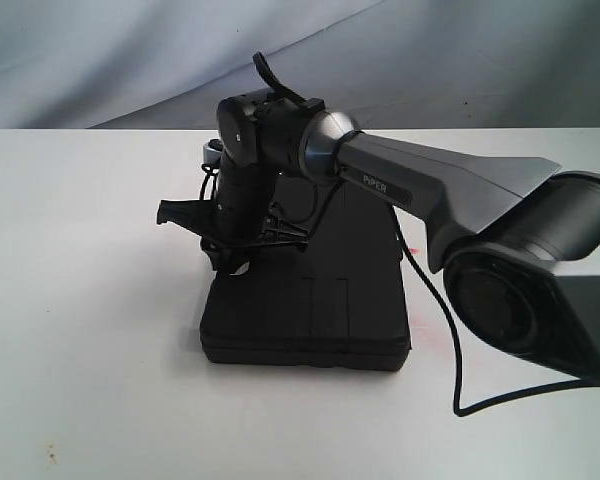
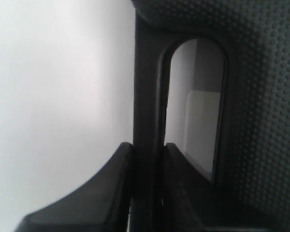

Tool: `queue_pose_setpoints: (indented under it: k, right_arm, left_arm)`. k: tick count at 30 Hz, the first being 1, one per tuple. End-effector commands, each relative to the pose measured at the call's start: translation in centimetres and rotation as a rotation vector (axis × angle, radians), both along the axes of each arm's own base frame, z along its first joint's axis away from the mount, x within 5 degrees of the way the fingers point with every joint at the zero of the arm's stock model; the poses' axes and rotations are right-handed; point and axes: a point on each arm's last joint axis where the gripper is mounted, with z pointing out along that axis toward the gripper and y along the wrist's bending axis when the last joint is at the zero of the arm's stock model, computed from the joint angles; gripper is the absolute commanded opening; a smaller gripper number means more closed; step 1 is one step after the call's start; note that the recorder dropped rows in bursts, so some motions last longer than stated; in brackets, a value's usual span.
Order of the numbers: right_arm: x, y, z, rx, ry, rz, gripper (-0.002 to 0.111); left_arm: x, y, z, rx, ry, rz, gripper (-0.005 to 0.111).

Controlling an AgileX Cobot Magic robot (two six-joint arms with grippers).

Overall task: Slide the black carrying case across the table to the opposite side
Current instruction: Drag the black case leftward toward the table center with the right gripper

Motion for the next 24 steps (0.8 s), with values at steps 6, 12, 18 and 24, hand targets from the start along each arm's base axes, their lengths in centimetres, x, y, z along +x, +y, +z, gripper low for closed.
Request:
queue_pose_setpoints:
  k: [6,12,18,24]
  right_arm:
    - [-0.7,0.4,-1.7,-0.017,0.049,0.017,0.0]
    - [-0.9,0.4,-1.7,-0.017,0.066,0.047,0.0]
    - [-1.1,0.6,-0.9,0.01,0.067,0.067,0.0]
    - [-0.9,0.4,0.5,0.017,0.023,0.075,0.0]
  left_arm:
    - [0.0,0.0,-0.1,0.0,-0.005,-0.005,0.0]
    - [0.0,0.0,-0.1,0.0,-0.005,-0.005,0.0]
    - [0.0,0.0,-0.1,0.0,-0.005,-0.005,0.0]
    - [0.0,0.0,-0.1,0.0,-0.005,-0.005,0.0]
